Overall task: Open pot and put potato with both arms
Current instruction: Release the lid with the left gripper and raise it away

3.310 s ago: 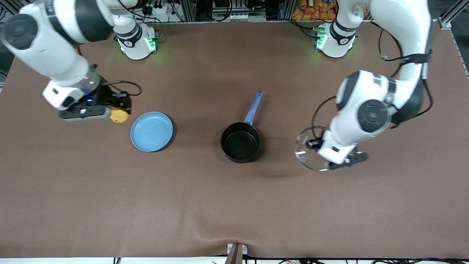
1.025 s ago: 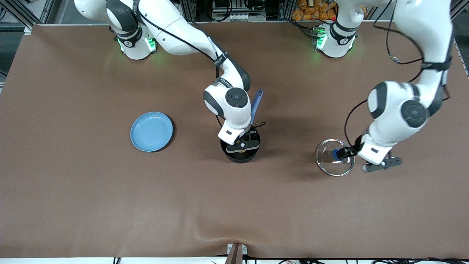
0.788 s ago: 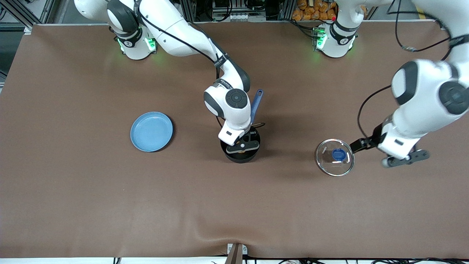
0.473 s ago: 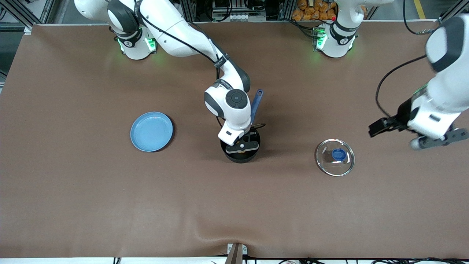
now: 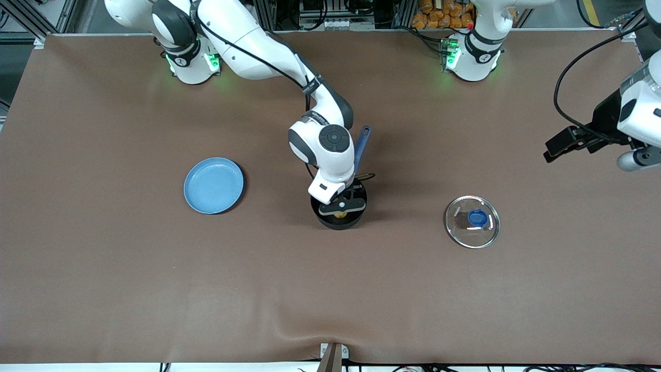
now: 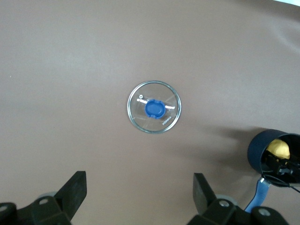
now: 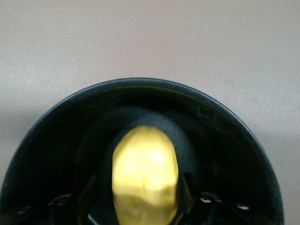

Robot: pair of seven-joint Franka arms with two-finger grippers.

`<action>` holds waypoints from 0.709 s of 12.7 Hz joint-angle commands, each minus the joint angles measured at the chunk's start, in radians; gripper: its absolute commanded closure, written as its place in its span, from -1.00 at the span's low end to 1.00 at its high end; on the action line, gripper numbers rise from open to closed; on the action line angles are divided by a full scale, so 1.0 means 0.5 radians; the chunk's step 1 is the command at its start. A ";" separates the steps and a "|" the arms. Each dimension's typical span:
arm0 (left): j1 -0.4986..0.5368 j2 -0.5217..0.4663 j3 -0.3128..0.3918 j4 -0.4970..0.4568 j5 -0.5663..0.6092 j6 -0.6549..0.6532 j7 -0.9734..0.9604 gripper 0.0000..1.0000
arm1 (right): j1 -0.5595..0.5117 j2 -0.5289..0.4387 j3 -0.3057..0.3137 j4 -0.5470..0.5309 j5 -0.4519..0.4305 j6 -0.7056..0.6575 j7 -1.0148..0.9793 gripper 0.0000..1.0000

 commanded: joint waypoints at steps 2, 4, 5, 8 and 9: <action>0.049 -0.076 -0.005 -0.012 0.007 -0.114 0.031 -1.00 | 0.030 0.030 -0.031 0.050 0.007 -0.002 0.040 -0.83; 0.074 -0.107 -0.008 -0.015 0.007 -0.124 0.037 -1.00 | 0.027 0.011 -0.031 0.050 0.010 -0.008 0.037 -0.83; 0.110 -0.131 -0.017 -0.027 0.000 -0.124 0.062 -1.00 | 0.018 -0.016 -0.031 0.050 0.020 -0.017 0.031 -0.83; 0.141 -0.159 -0.020 -0.037 -0.006 -0.164 0.117 -1.00 | -0.019 -0.227 -0.028 -0.102 0.075 -0.041 0.003 -0.83; 0.141 -0.171 -0.020 -0.049 -0.003 -0.167 0.117 -1.00 | -0.043 -0.310 -0.022 -0.130 0.090 -0.096 0.003 -0.83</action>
